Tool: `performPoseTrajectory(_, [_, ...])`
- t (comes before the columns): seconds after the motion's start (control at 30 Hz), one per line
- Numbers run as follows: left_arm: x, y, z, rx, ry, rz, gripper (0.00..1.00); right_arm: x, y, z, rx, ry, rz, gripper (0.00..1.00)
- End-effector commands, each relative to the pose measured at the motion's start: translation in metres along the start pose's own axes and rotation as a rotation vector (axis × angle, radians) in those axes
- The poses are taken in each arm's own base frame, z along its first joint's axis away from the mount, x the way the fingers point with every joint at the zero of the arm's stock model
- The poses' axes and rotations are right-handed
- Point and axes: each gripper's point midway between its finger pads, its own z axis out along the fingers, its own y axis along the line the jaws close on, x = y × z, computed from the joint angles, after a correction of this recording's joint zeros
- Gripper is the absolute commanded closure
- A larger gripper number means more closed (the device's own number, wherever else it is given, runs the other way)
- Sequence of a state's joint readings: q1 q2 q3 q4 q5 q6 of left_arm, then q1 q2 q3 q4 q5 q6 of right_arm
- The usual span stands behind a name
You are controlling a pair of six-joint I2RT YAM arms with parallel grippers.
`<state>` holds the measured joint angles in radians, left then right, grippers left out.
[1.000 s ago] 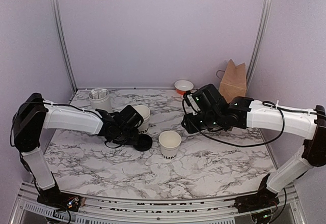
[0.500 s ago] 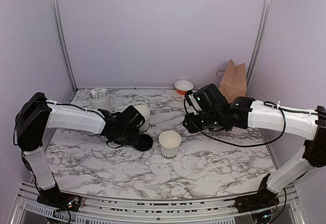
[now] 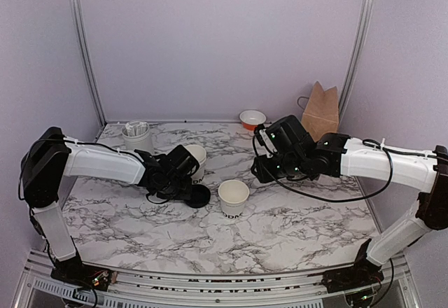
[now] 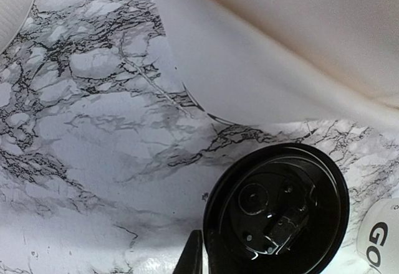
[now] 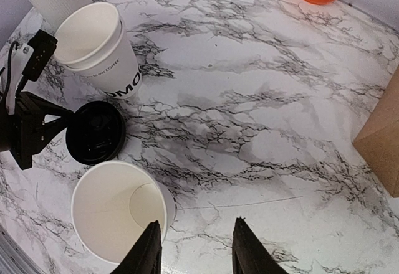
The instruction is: Pack the takeout coffee
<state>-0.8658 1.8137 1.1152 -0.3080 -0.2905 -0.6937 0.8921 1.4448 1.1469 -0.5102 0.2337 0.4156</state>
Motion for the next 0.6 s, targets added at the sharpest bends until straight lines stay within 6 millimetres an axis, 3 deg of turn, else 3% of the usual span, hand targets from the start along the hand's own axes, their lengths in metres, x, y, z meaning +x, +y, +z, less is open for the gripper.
performPoseTrajectory(0.0, [0.004,0.003,0.002,-0.003,0.013,-0.013,0.92,-0.006,-0.002,-0.005,-0.004,-0.020,0.021,0.63])
performPoseTrajectory(0.17, [0.007,0.003,0.005,-0.003,0.017,-0.017,0.91,-0.004,-0.002,-0.004,-0.007,-0.016,0.025,0.63])
performPoseTrajectory(0.43, [0.012,0.004,0.012,-0.002,0.029,-0.030,1.00,-0.002,-0.001,-0.002,-0.011,-0.010,0.028,0.63])
performPoseTrajectory(0.57, [0.008,0.005,0.005,0.001,0.007,-0.036,1.00,-0.003,0.000,-0.002,-0.013,-0.011,0.030,0.63])
